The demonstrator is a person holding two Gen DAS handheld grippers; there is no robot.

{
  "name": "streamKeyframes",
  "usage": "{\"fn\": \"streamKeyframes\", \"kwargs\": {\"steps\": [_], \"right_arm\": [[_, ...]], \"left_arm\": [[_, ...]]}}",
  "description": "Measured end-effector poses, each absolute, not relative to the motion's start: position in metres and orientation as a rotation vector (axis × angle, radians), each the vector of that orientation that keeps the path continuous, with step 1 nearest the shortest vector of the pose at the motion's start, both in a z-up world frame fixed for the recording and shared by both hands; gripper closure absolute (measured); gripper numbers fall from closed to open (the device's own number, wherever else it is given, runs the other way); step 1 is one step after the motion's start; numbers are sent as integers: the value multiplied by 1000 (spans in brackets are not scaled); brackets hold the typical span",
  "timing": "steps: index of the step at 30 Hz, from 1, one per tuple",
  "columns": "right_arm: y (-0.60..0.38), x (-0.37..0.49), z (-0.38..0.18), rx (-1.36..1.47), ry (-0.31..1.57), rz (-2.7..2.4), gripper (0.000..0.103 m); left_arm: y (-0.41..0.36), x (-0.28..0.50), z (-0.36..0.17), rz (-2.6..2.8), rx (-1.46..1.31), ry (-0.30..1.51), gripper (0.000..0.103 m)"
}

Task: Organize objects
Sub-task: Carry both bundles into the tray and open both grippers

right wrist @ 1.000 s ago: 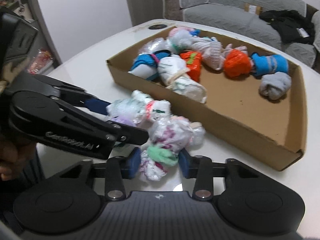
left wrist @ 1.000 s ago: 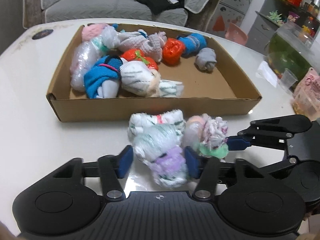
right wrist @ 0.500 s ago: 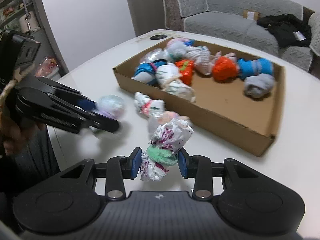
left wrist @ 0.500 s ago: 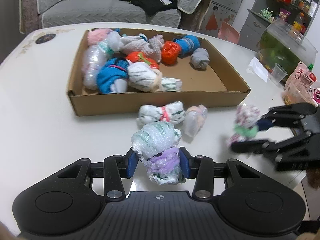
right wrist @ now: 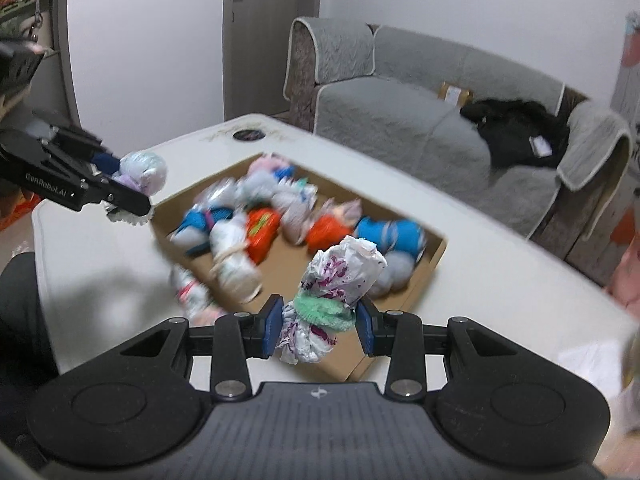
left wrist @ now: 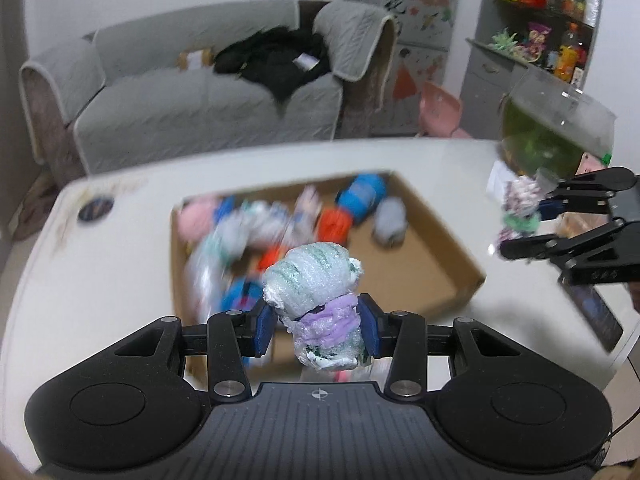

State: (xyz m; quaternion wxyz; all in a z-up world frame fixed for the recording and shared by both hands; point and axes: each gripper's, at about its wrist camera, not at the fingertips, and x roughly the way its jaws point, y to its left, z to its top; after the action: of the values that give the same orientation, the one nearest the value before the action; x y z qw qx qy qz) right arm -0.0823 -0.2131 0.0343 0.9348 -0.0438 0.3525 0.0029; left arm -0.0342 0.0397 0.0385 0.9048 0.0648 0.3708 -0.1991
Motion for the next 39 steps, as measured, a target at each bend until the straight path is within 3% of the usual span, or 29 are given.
{"fn": "streamKeyframes", "kwargs": {"steps": [7, 15, 23, 39], "right_arm": [[-227, -30, 50, -141, 738, 58, 68], [-233, 21, 12, -165, 863, 120, 68], [-235, 47, -15, -161, 942, 154, 68], [-237, 72, -41, -252, 1072, 227, 68]], "left_arm": [[-9, 28, 54, -480, 209, 809, 53], [-33, 78, -4, -500, 243, 977, 53], [-35, 94, -49, -474, 285, 1047, 53], [-26, 113, -70, -462, 342, 1048, 55]]}}
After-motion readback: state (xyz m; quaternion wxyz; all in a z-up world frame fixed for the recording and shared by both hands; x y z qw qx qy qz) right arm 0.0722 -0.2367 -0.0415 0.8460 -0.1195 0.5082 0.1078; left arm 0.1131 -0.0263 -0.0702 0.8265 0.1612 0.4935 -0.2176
